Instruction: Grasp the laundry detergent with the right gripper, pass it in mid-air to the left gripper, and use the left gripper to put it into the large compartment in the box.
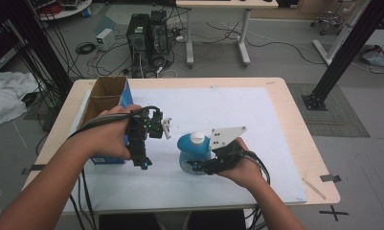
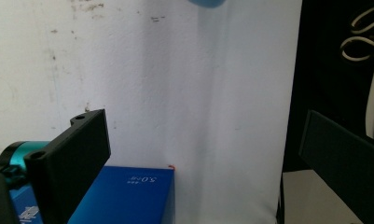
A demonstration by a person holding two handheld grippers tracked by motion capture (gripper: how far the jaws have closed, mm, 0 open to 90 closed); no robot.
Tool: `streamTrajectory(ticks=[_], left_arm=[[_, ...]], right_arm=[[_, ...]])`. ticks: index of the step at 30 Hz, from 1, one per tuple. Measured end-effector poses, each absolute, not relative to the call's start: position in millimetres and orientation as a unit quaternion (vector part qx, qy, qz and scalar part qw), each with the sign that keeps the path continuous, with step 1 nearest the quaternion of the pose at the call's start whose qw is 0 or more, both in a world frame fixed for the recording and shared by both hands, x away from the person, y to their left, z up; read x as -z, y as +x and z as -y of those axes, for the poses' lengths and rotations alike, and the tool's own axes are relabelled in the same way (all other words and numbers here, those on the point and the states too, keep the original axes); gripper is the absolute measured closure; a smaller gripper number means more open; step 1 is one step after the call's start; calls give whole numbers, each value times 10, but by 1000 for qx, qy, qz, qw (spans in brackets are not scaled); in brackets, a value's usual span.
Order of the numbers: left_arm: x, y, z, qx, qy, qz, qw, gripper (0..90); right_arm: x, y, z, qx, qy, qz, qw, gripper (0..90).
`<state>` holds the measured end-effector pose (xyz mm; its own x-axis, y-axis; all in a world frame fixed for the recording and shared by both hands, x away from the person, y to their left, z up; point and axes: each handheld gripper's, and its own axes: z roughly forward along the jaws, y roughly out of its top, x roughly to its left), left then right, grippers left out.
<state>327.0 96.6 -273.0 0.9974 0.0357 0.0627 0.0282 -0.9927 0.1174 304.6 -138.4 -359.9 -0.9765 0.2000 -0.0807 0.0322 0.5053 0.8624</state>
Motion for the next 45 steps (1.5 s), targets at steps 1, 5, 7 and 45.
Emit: streamTrajectory(ticks=[1, 5, 7, 45], left_arm=[[2737, 3271, -963, -29, 998, -15, 57, 19], [2748, 3259, -956, -28, 998, -12, 58, 19], [2743, 3249, -948, -27, 998, -10, 60, 19], [2719, 3150, -640, -16, 997, 28, 71, 19]], right_arm=[[3606, 3039, 1355, -492, 56, -865, 80, 467], [3652, 3026, 1249, -490, 35, -869, 62, 467], [3682, 3031, 1201, -492, 32, -868, 55, 467], [3790, 3129, 719, -498, 16, -867, 23, 469]])
